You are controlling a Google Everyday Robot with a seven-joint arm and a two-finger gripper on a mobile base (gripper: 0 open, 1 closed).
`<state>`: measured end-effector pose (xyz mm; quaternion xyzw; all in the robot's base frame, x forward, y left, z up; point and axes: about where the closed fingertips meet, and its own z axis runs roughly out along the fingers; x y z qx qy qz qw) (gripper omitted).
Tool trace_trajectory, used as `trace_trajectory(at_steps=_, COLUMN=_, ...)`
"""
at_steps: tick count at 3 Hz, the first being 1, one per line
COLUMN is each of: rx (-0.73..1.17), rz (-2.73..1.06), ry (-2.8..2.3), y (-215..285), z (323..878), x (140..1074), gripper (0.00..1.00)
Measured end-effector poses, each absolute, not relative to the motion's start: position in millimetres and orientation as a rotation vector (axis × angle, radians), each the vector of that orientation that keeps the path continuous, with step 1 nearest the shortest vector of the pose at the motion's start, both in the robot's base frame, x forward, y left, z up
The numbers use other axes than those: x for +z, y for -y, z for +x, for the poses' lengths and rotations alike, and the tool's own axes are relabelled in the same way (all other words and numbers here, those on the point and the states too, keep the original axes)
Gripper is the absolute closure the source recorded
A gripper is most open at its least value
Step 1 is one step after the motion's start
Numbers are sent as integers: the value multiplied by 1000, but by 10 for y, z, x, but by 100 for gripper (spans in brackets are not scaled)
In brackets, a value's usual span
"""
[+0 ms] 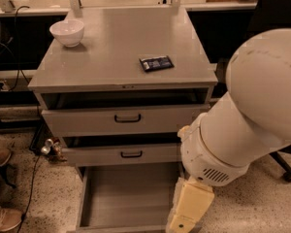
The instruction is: Close bottom drawer
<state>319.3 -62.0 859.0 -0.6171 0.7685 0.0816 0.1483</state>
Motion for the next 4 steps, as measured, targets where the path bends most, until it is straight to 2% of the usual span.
trace_trajectory(at_steps=1, rx=271, rz=-1788, ry=-2238, y=598, z=3146, x=8304, gripper=0)
trace_trajectory(at_steps=2, rx=363, rz=-1819, ry=-2299, y=583, z=3068, x=7390, gripper=0)
trace_trajectory(at_steps=3, rx=433, rz=-1810, ry=-2371, y=589, z=3007, x=6580, gripper=16)
trace_trajectory(at_steps=4, rx=541, rz=-1750, ry=-2454, y=542, z=2877, x=5799, gripper=41)
